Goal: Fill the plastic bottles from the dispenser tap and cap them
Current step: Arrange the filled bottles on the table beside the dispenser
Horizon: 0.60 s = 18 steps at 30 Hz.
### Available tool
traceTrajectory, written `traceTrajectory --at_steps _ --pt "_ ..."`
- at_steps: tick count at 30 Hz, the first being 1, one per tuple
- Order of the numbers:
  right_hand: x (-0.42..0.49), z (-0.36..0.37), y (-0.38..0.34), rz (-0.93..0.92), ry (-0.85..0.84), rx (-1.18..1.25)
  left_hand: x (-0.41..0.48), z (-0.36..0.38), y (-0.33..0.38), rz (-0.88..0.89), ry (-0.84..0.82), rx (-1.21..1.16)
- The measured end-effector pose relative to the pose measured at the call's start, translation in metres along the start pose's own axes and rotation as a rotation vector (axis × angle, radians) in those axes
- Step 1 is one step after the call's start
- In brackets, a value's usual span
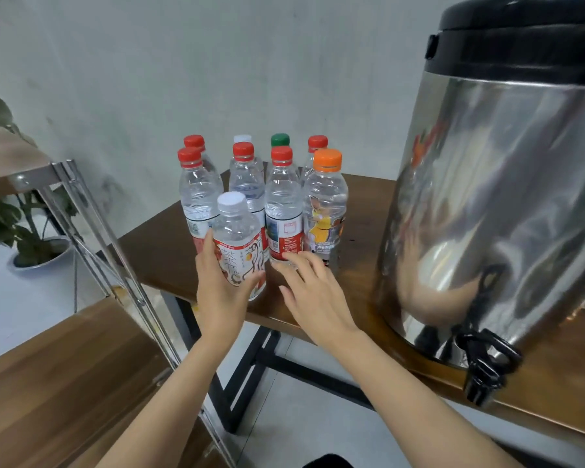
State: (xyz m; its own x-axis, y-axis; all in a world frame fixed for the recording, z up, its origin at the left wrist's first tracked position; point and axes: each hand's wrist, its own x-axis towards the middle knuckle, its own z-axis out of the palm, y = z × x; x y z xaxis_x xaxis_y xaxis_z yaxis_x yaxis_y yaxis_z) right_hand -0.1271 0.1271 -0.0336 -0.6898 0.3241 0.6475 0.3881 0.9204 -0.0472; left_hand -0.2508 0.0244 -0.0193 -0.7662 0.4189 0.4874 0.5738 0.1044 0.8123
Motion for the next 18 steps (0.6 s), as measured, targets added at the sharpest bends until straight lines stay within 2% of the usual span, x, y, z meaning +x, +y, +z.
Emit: traceTrajectory --at_steps 3,10,14,18 --pt "-0.004 0.000 0.001 0.007 -0.017 -0.053 0.000 0.005 -0.006 0.018 0.026 -0.002" --pt "-0.016 -0.018 -0.006 0.092 0.057 -0.079 -0.007 0.005 -0.013 0.031 0.059 0.046" --pt "-0.027 -0.042 -0.016 0.065 0.071 -0.074 -0.026 -0.008 0.009 0.188 0.140 0.018" --pt "-0.044 -0.075 -0.022 0.040 0.127 -0.075 -0.049 -0.014 0.052 0.326 0.066 -0.157"
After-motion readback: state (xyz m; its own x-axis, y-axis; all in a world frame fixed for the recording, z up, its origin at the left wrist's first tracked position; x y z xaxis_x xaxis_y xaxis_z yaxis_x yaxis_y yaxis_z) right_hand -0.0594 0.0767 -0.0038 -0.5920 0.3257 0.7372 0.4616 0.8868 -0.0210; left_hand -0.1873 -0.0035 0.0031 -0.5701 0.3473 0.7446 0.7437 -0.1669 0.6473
